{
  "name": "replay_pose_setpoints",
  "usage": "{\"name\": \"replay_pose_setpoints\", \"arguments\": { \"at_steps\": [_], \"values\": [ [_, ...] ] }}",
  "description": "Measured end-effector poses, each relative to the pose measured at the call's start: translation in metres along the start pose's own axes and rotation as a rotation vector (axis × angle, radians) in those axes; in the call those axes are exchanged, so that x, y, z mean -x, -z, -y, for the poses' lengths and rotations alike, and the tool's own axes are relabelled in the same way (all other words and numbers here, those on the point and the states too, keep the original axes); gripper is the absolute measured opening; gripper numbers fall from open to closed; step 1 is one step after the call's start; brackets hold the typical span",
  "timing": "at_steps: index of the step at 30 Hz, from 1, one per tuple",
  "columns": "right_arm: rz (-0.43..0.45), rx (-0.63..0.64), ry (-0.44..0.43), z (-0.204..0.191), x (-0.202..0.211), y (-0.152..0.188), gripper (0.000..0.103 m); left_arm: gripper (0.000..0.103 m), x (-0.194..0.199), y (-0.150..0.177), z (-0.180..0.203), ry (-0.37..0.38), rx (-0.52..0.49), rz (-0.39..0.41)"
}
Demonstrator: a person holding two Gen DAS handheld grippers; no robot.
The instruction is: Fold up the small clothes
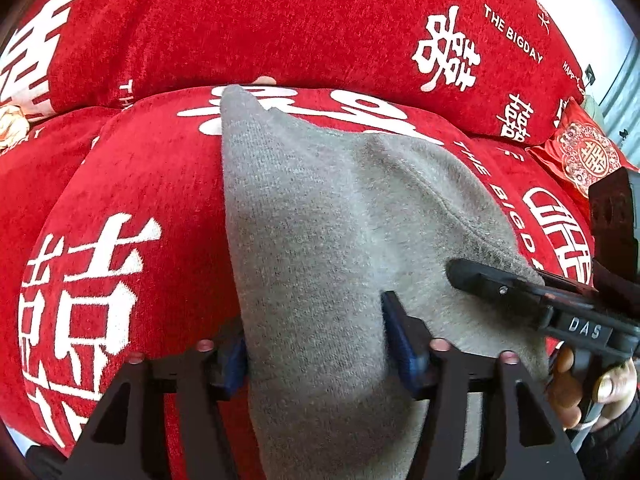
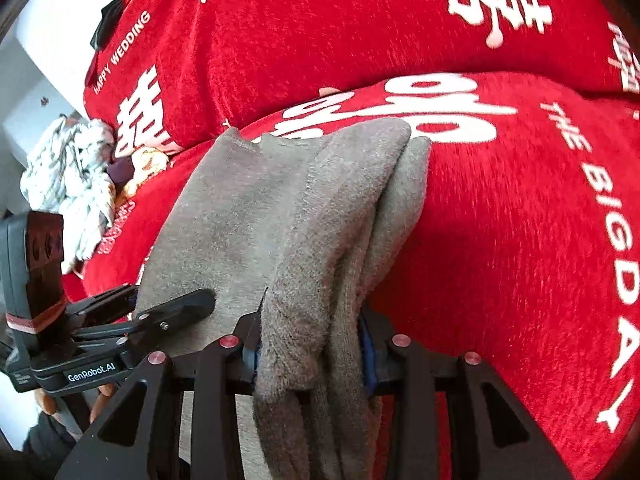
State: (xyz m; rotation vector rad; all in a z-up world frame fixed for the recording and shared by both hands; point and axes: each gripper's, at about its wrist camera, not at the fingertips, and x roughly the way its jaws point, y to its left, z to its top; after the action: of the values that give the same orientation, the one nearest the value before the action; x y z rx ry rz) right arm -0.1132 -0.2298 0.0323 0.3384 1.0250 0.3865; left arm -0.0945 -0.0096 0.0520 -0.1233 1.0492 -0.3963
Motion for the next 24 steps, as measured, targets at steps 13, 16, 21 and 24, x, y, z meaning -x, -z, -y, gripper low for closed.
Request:
{"name": "replay_pose_setpoints", "arguments": {
  "at_steps": [13, 16, 21, 24],
  "values": [
    [0.084, 0.164, 0.092, -0.037, 0.052, 0.014, 0.060, 0.077, 0.047, 0.010, 0.003, -0.145, -0.014, 0.069],
    [0.115, 0.318, 0.082, -0.068, 0.066, 0.028, 0.064, 0.077, 0.057, 0.014, -0.003, -0.189, 0.011, 0.091],
    [0.050, 0.377, 0.039, -0.076, 0.049, 0.047, 0.065, 0.077, 0.048, 0.023, -0.018, -0.201, 0.059, 0.056],
    [-0.007, 0.303, 0.043, -0.054, 0.031, 0.052, 0.064, 0.086, 0.042, 0.028, -0.021, -0.221, 0.059, 0.046]
  ]
}}
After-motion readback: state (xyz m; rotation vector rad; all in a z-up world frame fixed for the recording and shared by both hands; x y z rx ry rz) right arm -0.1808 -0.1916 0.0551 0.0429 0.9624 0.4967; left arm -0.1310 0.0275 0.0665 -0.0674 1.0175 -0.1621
